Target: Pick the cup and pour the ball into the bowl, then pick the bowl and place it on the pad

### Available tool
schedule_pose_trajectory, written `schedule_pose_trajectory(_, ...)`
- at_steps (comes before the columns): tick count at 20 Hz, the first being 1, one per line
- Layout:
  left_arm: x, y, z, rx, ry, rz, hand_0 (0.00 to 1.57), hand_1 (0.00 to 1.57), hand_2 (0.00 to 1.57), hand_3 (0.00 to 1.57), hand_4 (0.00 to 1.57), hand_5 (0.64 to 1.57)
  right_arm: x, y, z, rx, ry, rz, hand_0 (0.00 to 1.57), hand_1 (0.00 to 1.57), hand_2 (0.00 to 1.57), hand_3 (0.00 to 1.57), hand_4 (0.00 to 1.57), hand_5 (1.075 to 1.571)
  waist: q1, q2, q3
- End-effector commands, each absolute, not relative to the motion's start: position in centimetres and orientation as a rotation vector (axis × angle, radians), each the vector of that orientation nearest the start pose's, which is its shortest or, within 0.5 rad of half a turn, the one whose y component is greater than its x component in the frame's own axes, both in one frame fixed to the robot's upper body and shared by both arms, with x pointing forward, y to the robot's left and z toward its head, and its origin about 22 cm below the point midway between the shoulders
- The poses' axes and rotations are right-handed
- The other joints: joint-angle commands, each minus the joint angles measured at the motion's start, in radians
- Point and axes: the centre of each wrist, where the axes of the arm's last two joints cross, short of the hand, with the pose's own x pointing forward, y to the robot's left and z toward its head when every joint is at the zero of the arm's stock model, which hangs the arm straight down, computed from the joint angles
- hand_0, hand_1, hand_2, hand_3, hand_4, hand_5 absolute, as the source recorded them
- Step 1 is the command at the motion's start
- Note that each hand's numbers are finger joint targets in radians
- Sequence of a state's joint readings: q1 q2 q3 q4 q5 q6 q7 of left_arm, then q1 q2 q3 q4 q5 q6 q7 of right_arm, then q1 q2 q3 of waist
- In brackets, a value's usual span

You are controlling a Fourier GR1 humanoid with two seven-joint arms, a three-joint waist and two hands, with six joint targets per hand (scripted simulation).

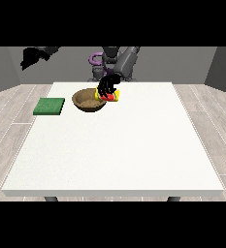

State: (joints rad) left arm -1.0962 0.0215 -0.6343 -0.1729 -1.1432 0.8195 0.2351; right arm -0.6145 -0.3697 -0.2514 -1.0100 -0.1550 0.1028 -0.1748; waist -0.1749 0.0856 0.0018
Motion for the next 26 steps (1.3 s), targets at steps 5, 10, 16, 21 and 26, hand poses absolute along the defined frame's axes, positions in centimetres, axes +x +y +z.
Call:
schedule_pose_trajectory(5,40.3,7.0,0.8,-1.956,1.867,2.049,1.53,1.53,1.57,1.57,1.50,1.177,39.3,-31.5,9.4,-0.085,-1.835,0.075,0.00,0.00,0.35,0.62,0.58,1.565,-0.030,-0.004,-0.0007)
schedule_pose_trajectory(10,40.6,4.4,3.8,-2.019,1.732,1.971,1.52,1.52,1.57,1.57,1.48,1.196,39.8,-31.0,9.6,-0.072,-1.861,0.072,0.00,0.00,0.34,0.64,0.58,1.566,-0.032,0.034,-0.0011)
schedule_pose_trajectory(16,39.1,1.9,4.8,-1.883,1.757,2.018,1.53,1.53,1.57,1.57,1.46,1.228,38.7,-33.4,7.2,-0.109,-1.799,0.008,0.00,0.00,0.35,0.63,0.59,1.564,0.027,-0.025,-0.0010)
schedule_pose_trajectory(21,39.3,4.2,2.8,-1.906,1.820,2.081,1.53,1.53,1.57,1.57,1.51,1.188,36.6,-35.7,6.3,-0.142,-1.783,-0.023,0.00,0.00,0.35,0.63,0.59,1.564,-0.009,-0.072,-0.0017)
schedule_pose_trajectory(26,40.9,6.8,5.9,-1.924,2.249,1.949,1.48,1.48,1.57,1.57,1.41,1.315,33.3,-36.9,1.2,-0.215,-1.674,-0.051,0.00,0.00,0.36,0.64,0.56,1.565,0.069,-0.149,-0.0022)
